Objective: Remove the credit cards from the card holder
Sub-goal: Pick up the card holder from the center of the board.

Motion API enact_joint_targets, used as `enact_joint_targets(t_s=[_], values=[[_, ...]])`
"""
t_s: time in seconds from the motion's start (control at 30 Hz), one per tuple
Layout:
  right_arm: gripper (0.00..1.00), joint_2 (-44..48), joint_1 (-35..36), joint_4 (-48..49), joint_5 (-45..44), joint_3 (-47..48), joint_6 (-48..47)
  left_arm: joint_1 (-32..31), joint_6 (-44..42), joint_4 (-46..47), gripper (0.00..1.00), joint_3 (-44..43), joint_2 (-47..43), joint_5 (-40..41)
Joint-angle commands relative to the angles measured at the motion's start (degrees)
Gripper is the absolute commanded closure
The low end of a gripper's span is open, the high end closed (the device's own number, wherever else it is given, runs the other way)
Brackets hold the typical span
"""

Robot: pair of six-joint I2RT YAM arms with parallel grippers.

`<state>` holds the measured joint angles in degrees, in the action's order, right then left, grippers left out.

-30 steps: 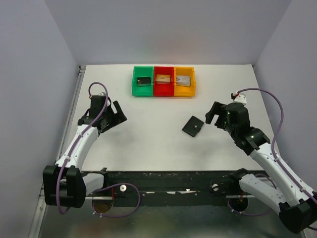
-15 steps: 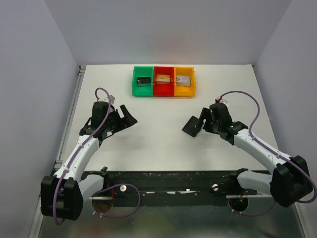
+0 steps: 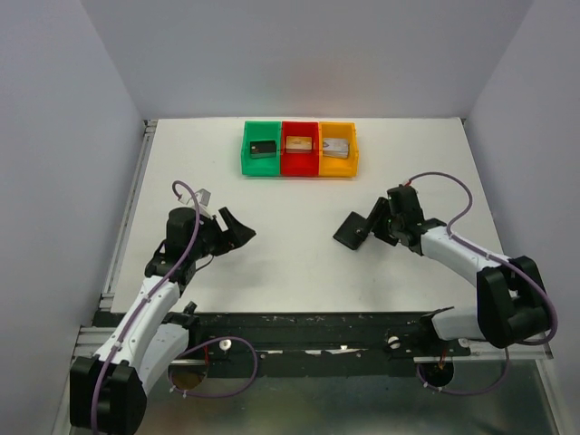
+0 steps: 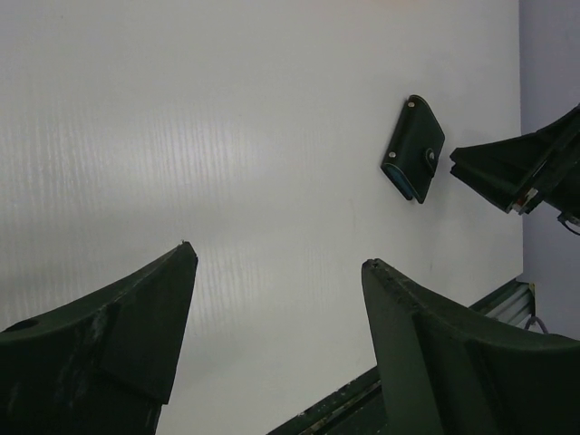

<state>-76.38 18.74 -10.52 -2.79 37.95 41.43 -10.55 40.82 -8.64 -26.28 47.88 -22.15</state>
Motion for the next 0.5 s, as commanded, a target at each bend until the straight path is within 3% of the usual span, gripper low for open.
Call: enact_joint_targets(t_s=[0.0, 0.13, 0.47], values=[[0.41, -4.20, -1.16, 4.19, 4.98, 0.98, 1.55, -0.26, -0.03, -0.05, 0.14, -0.87, -0.33, -1.84], [0.50, -7.02, -2.30, 5.42, 6.65, 1.86, 1.55, -0.26, 0.23, -1.29, 0.14, -1.23, 0.38, -2.46], [0.50, -9.40, -5.47, 8.50, 9.90, 0.54, 2.43, -0.26, 1.37, 2.23, 0.14, 0.53, 0.02, -3.51]])
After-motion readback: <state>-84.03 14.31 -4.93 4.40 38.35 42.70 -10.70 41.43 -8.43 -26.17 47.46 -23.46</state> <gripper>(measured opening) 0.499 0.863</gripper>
